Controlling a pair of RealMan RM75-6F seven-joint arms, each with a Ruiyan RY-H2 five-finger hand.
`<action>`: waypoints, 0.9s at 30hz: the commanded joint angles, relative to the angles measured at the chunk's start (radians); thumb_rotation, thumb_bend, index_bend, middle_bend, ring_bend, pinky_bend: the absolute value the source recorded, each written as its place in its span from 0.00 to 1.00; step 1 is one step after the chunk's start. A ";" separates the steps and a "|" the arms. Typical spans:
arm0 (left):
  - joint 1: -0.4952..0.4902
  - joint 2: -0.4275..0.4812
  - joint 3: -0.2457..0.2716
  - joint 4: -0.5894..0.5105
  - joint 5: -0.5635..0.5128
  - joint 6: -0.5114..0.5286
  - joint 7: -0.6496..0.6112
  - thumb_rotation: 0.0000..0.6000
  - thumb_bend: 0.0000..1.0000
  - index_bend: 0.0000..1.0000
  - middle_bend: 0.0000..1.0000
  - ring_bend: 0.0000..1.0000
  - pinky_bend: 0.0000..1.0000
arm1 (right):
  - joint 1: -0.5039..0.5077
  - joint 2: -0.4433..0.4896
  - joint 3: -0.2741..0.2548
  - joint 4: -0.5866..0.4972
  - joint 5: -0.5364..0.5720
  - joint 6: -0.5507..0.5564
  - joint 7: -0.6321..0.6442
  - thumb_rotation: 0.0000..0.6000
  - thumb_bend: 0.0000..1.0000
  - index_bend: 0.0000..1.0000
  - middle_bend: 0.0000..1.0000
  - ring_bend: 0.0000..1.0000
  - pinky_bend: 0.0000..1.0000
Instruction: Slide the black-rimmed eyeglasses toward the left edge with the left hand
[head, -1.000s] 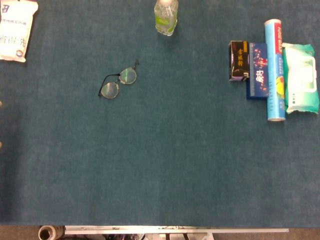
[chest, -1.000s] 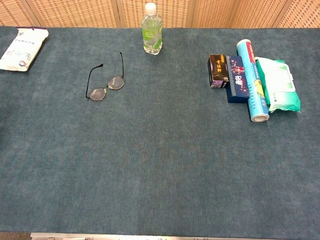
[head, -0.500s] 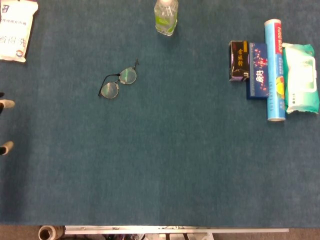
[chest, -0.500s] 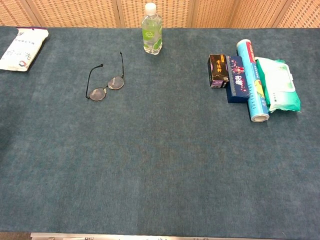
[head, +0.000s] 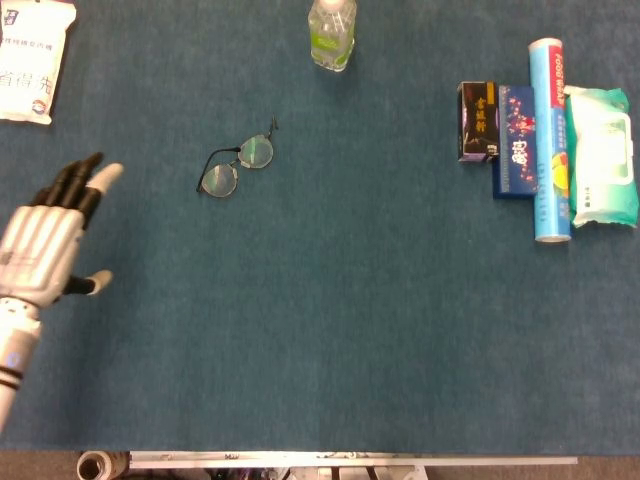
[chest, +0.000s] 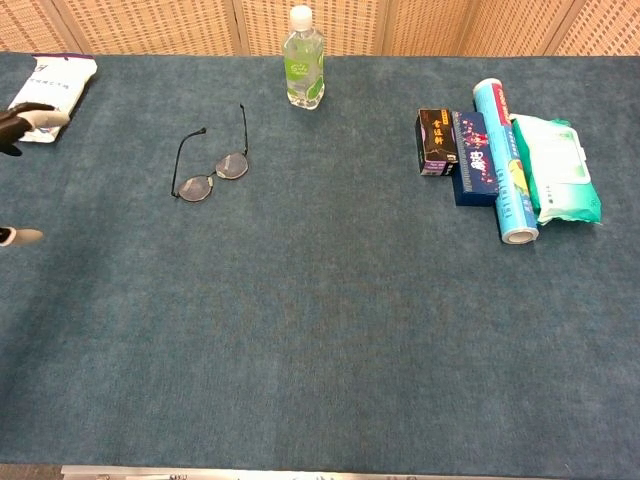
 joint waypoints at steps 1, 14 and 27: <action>-0.039 -0.040 -0.023 -0.011 -0.045 -0.043 0.013 1.00 0.04 0.00 0.00 0.00 0.16 | 0.001 0.001 0.002 0.001 0.004 -0.003 0.003 1.00 0.35 0.53 0.44 0.25 0.21; -0.126 -0.195 -0.123 0.030 -0.212 -0.015 0.171 1.00 0.04 0.00 0.00 0.00 0.12 | 0.001 0.005 0.002 0.003 0.003 -0.007 0.013 1.00 0.35 0.53 0.44 0.25 0.21; -0.203 -0.315 -0.188 0.081 -0.357 0.030 0.272 1.00 0.04 0.00 0.00 0.00 0.10 | 0.005 0.002 -0.001 0.003 0.001 -0.019 0.006 1.00 0.35 0.53 0.44 0.25 0.21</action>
